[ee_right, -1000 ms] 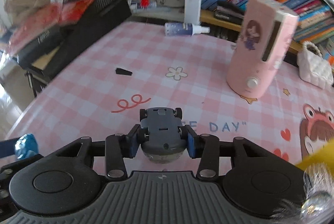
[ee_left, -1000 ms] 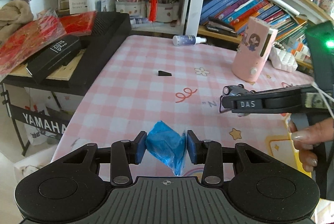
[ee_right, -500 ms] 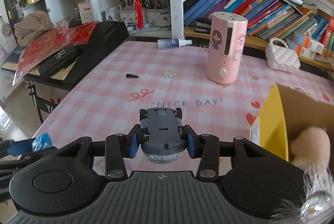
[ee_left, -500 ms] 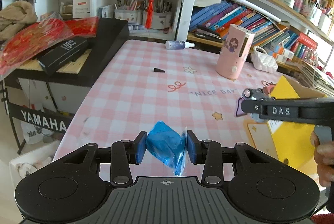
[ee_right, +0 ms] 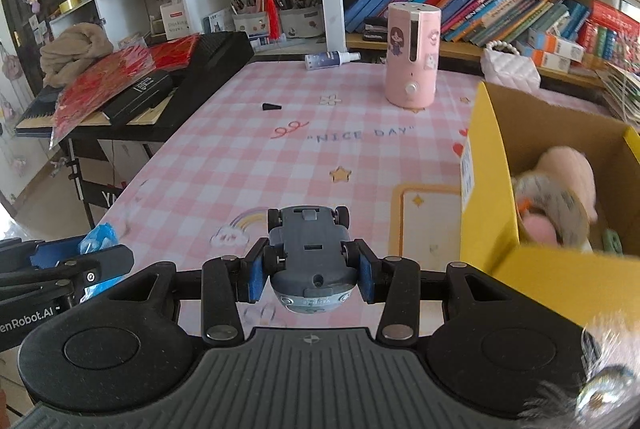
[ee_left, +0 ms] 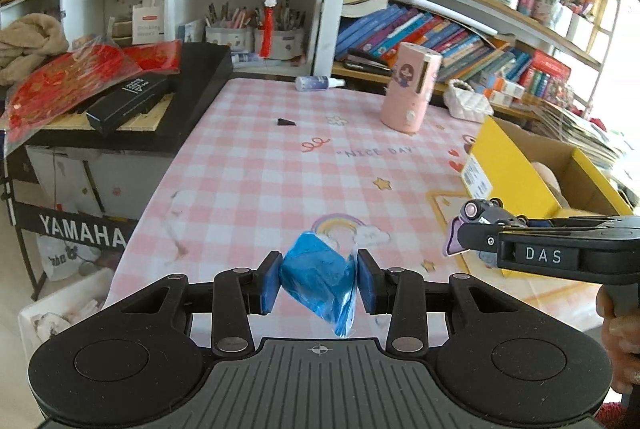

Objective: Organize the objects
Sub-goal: 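Lift the blue bag and grey toy car and carry them toward the yellow box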

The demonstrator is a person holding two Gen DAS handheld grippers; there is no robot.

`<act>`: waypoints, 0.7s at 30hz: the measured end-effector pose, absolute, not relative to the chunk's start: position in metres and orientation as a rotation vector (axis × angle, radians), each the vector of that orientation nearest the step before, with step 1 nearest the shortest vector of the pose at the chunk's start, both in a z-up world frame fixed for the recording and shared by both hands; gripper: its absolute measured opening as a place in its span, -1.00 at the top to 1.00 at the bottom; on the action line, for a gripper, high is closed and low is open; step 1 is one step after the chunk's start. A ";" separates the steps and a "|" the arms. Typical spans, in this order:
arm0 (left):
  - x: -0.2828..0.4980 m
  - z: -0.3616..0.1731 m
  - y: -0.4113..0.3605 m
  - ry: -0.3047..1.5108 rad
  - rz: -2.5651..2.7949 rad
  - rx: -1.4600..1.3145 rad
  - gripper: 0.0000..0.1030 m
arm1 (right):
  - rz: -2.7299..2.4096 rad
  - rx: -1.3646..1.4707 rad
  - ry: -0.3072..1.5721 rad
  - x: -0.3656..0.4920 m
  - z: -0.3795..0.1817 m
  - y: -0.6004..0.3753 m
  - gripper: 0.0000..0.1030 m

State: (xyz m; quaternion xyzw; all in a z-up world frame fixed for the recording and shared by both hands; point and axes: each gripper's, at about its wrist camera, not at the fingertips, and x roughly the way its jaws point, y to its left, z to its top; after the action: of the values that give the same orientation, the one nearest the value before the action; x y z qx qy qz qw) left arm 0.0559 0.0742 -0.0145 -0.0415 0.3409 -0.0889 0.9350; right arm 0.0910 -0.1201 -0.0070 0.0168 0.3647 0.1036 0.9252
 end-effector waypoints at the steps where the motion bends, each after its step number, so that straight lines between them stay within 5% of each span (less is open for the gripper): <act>1: 0.051 -0.014 0.073 0.697 -0.189 -0.079 0.27 | 0.208 0.038 0.745 0.082 -0.007 -0.120 0.21; 21: -0.016 -0.015 0.025 0.706 -0.450 0.057 0.28 | -0.003 0.166 0.763 -0.043 -0.018 -0.158 0.21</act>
State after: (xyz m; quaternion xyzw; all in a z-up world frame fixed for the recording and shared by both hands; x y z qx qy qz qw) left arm -0.0159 0.0247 -0.0148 0.0276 0.3430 -0.2185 0.9132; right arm -0.0430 -0.1581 -0.0179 0.0810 0.3721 -0.0014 0.9247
